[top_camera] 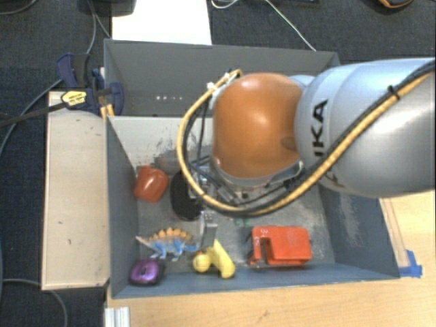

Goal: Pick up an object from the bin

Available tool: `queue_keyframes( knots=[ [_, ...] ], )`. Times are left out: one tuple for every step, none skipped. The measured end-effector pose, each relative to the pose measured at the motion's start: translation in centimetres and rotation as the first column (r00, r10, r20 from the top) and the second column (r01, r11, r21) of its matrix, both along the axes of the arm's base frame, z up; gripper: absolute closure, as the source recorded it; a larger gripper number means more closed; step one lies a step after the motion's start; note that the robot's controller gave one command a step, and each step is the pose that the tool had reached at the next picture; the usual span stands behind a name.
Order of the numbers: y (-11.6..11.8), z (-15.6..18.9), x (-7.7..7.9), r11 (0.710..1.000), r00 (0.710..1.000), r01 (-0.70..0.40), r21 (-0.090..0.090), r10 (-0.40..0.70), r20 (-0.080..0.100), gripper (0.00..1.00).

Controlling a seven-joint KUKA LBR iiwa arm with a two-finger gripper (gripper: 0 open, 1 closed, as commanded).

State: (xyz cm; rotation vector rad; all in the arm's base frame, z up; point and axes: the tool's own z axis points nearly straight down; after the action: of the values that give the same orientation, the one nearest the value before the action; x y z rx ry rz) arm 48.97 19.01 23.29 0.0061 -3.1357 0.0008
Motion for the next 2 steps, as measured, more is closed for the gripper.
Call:
queue_keyframes(
  knots=[
    [-0.1, 0.5, 0.2, 1.000, 1.000, 0.007, 0.002, -0.007, 0.008, 0.00],
    [-1.9, -7.7, 0.0, 0.984, 0.984, -0.179, 0.002, 0.179, 0.005, 0.00]
  ],
)
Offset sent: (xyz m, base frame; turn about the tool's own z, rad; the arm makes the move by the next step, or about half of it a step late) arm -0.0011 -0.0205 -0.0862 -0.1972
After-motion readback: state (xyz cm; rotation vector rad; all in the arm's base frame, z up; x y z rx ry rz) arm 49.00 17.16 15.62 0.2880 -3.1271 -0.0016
